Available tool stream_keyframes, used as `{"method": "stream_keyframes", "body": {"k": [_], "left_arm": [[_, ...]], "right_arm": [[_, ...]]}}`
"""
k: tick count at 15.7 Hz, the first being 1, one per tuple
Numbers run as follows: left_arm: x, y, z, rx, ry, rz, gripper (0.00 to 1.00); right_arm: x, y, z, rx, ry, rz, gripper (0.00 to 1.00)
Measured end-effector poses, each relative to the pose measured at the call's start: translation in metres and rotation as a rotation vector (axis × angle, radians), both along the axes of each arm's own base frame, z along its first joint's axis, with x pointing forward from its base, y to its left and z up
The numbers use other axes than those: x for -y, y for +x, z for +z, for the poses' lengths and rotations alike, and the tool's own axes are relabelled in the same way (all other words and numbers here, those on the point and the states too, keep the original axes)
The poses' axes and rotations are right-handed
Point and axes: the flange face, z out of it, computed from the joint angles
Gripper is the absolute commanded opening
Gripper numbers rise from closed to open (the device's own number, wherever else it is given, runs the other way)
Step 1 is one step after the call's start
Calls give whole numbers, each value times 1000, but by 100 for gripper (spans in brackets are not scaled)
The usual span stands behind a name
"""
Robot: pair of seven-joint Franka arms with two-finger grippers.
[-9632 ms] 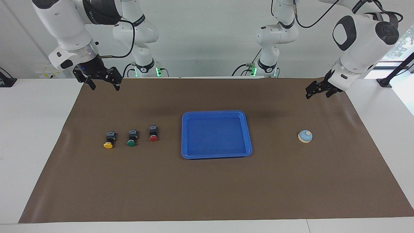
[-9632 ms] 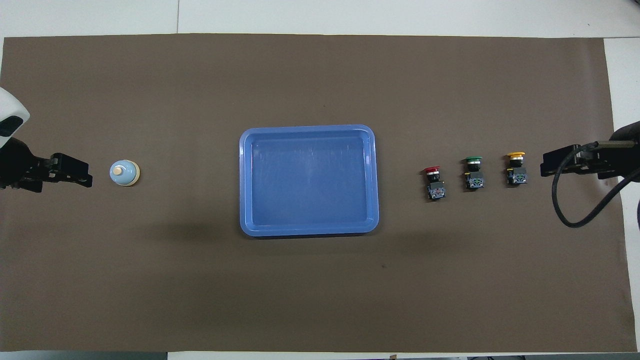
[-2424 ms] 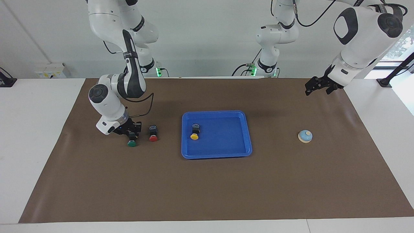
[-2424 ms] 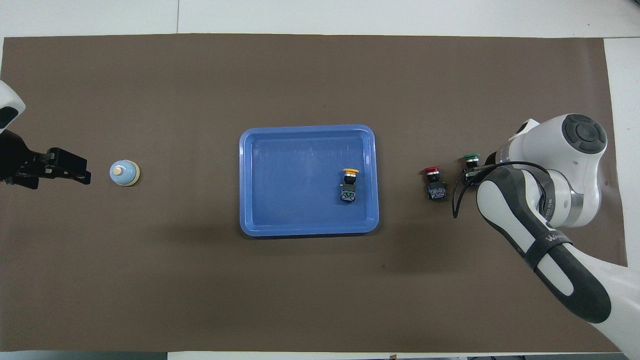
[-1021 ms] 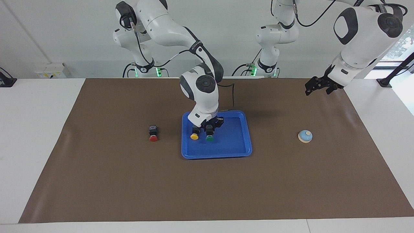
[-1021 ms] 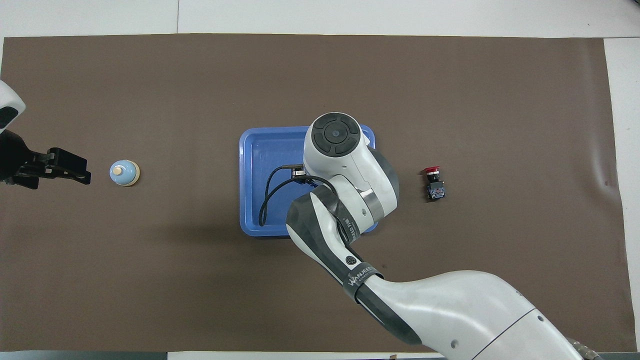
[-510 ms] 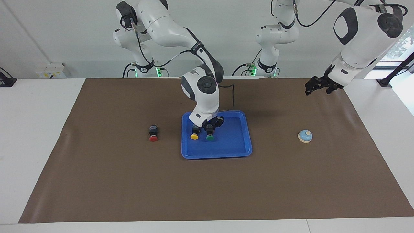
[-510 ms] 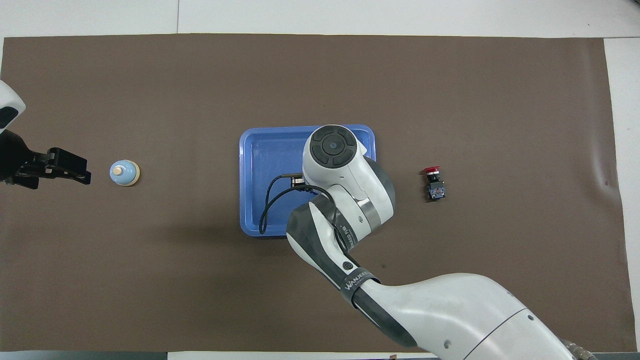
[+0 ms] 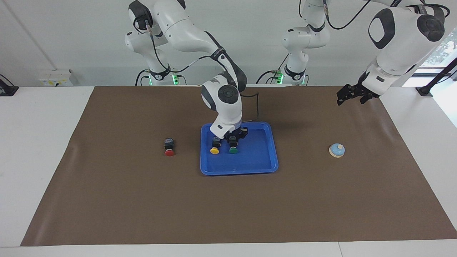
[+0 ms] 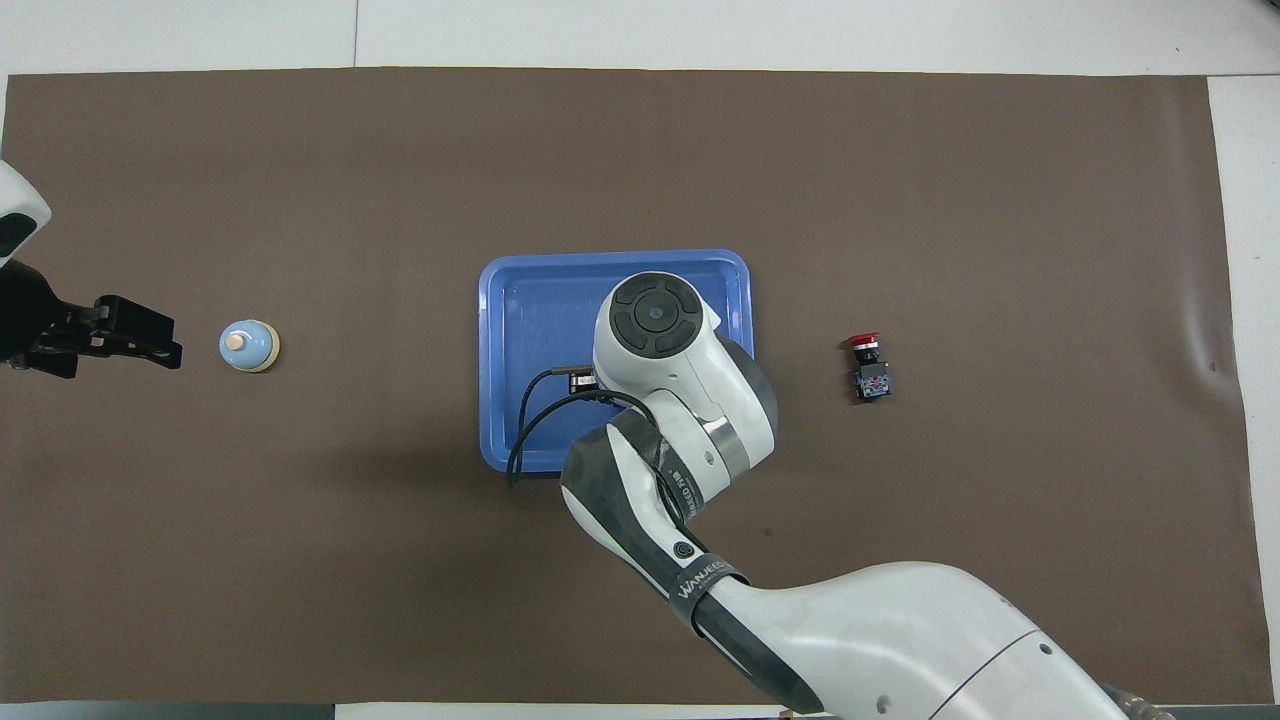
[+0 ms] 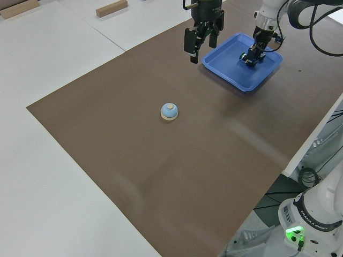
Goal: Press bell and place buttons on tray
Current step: 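Carry the green button into the tray beside the yellow one, then move the right gripper to the red button and grasp it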
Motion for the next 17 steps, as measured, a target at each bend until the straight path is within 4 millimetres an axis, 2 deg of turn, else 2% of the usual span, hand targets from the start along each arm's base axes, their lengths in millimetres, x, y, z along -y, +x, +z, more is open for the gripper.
{"method": "stream_keyframes", "body": {"k": [3,5,6,8,10,12,14,17], "left_arm": [[0,0,0,0,0,0,100],[0,0,0,0,0,0,100],[0,0,0,0,0,0,100],[0,0,0,0,0,0,100],[0,0,0,0,0,0,100],[0,0,0,0,0,0,100],[0,0,0,0,0,0,100],[0,0,0,0,0,0,100]], "right_arm": [[6,6,12,-6,-9,-9,100],[24,20,33,-9,-24,-28,100],[43,30,47,-10,-27,-26,100],[98,47,72,-26,-31,13,100],[169,64,91,-31,-23,43,100],[234,71,98,-55,-16,78,100],[275,67,88,-82,-10,102,100],[309,53,51,-74,-1,133,100]]}}
